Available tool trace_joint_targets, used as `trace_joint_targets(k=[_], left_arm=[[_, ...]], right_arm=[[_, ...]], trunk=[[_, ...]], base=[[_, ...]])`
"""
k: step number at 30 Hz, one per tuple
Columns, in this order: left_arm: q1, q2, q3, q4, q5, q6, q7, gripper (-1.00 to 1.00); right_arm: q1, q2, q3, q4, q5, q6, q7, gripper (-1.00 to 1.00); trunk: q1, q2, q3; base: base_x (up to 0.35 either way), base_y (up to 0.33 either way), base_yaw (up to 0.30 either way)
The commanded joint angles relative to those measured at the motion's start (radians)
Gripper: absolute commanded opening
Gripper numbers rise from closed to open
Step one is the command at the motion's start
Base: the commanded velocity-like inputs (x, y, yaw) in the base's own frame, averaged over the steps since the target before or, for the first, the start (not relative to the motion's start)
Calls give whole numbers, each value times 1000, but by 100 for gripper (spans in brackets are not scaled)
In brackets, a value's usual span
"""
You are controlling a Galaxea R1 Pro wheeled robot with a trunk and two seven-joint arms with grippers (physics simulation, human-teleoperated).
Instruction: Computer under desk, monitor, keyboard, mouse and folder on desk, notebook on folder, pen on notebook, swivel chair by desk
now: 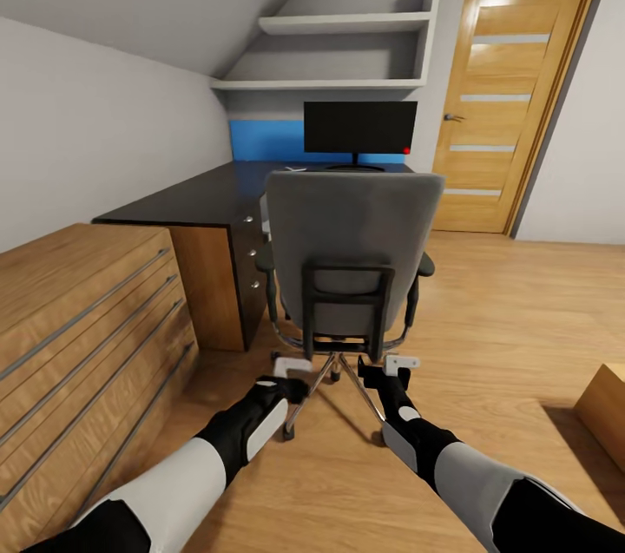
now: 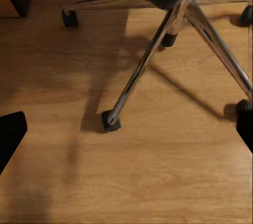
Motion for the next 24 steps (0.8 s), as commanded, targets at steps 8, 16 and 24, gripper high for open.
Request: trace_joint_targets(k=[8,16,24], left_arm=[[-1,0,-2,6,2,1,-60,100],[-1,0,-4,9,-3,-68,-69,100],[-1,0,-4,11,0,-148,-68,100]], right_arm=[[-1,0,8,0,-5,-3,-7,100],[0,1,9,0,-5,-2,-7,100],[1,7,13,0,-3,-2,-4,100]], trunk=[[0,0,5],[0,0,14],[0,0,18]], base=[[0,0,-128],[0,0,-177],[55,0,-90]])
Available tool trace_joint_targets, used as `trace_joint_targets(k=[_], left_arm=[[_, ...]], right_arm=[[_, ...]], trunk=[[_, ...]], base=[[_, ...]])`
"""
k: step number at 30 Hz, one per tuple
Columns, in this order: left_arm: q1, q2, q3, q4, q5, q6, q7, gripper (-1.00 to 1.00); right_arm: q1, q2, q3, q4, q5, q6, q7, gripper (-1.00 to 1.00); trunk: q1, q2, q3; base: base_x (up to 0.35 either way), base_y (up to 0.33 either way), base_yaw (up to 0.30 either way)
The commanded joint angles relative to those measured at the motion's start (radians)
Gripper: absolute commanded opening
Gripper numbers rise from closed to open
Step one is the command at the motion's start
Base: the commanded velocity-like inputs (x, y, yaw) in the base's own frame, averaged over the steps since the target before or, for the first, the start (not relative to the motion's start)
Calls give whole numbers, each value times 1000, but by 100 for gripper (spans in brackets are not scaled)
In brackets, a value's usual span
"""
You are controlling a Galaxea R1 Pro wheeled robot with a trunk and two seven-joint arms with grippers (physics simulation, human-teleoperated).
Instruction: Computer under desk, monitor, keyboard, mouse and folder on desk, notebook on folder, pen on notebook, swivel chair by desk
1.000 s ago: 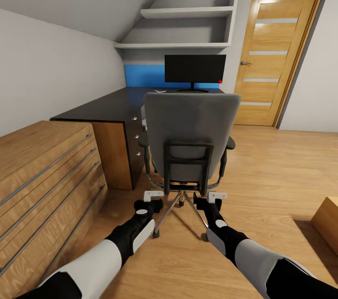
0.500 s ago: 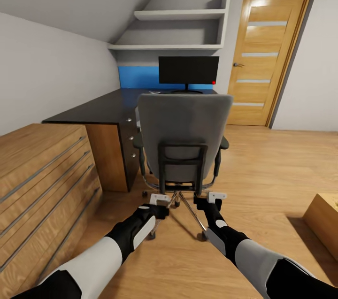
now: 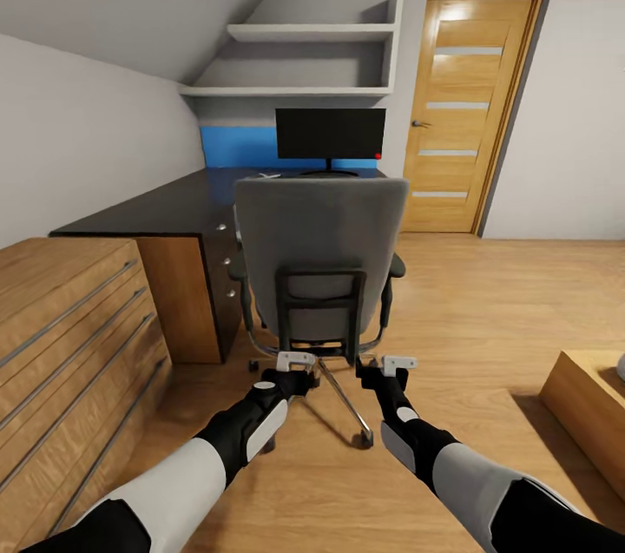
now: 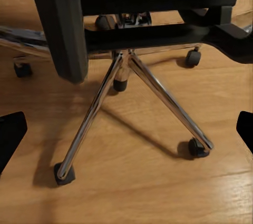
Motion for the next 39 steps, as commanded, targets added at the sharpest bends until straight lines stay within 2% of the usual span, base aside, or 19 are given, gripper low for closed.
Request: trace_joint_targets(k=[1,20,26,39], left_arm=[[-1,0,-4,-1,5,2,7,100],[-1,0,-4,1,6,-21,10,100],[-1,0,-4,1,7,-48,11,100],[-1,0,-4,1,8,-53,11,100]], right_arm=[[-1,0,9,0,-4,-3,-6,100],[4,2,11,0,-4,-2,0,100],[4,2,10,0,-4,-2,0,100],[4,2,11,0,-3,-2,0,100]], trunk=[[0,0,-1],[0,0,-1],[0,0,-1],[0,0,-1]], base=[[240,0,-16],[160,0,-3],[42,0,0],[3,0,0]])
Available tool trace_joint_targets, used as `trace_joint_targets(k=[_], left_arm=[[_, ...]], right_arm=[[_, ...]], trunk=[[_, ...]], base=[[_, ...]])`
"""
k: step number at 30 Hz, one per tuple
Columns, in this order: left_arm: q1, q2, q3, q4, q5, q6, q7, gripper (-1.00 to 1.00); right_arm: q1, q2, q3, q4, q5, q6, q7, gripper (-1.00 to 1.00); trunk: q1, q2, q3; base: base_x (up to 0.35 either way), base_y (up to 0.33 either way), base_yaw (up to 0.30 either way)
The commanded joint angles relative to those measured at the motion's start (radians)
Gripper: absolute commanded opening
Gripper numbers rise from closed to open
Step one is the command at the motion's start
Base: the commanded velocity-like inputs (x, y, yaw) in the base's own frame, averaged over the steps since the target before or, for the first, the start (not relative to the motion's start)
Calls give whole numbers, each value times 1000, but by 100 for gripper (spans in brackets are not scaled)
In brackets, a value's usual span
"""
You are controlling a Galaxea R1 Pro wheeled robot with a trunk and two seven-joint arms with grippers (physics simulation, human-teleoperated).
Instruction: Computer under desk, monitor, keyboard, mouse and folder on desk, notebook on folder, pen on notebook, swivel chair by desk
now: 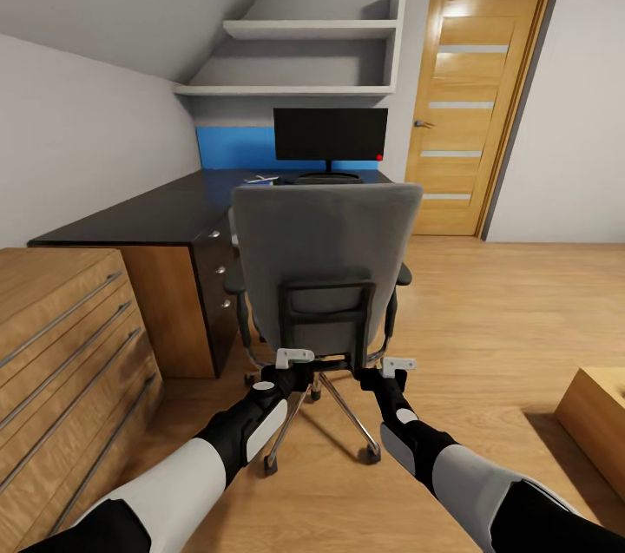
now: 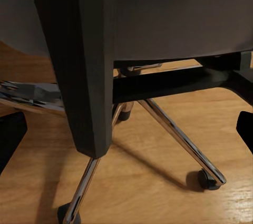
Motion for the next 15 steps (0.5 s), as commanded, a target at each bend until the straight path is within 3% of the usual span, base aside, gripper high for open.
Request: trace_joint_targets(k=[1,15], left_arm=[[-1,0,-4,-1,4,3,7,100],[-1,0,-9,-2,-1,2,2,100]], right_arm=[[-1,0,9,0,-4,-1,-7,100],[-1,2,10,0,2,8,31,100]], trunk=[[0,0,-1],[0,0,-1]], base=[[0,0,0],[0,0,0]])
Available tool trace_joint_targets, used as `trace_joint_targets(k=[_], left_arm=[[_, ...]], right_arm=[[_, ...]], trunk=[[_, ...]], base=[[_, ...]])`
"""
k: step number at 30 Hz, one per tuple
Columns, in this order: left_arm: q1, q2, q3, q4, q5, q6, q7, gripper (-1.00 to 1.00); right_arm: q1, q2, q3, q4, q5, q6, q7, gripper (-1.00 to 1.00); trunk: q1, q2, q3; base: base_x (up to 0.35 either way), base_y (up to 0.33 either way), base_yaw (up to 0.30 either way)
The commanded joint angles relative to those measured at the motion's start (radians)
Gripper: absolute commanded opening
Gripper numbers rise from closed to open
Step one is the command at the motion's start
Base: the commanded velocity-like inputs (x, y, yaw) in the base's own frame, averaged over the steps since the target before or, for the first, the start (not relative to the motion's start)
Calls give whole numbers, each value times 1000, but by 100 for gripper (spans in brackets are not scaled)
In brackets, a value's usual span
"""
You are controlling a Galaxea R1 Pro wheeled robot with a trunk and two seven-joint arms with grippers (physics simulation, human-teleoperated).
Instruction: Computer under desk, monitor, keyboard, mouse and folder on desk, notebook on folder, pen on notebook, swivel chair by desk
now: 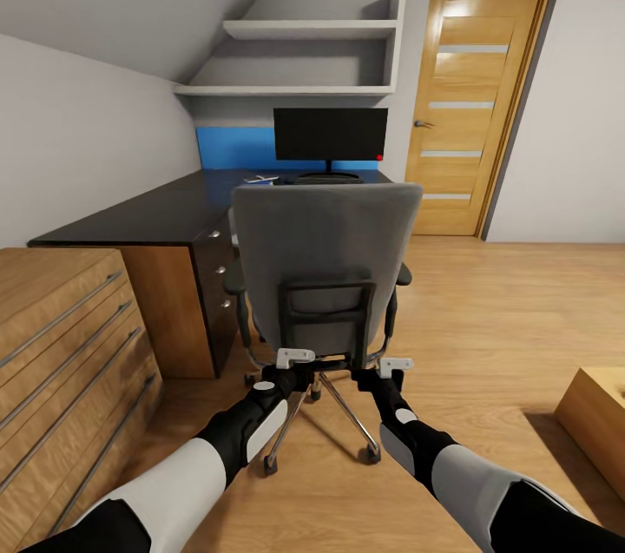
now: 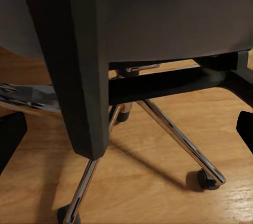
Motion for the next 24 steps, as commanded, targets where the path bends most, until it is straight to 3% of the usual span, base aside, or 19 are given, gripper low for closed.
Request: trace_joint_targets(k=[1,5,17,24], left_arm=[[-1,0,-5,-1,4,3,7,100],[-1,0,-6,-1,4,5,9,100],[-1,0,-6,-1,2,5,12,100],[-1,0,-5,-1,2,5,14,100]], right_arm=[[-1,0,8,0,-4,-2,-4,100],[-1,0,8,0,-3,-2,3,100],[-1,0,8,0,-1,-2,7,100],[-1,0,8,0,-1,-2,6,100]], trunk=[[0,0,-1],[0,0,-1],[46,-84,-39],[49,-86,-66]], base=[[0,0,0],[0,0,0],[0,0,0],[0,0,0]])
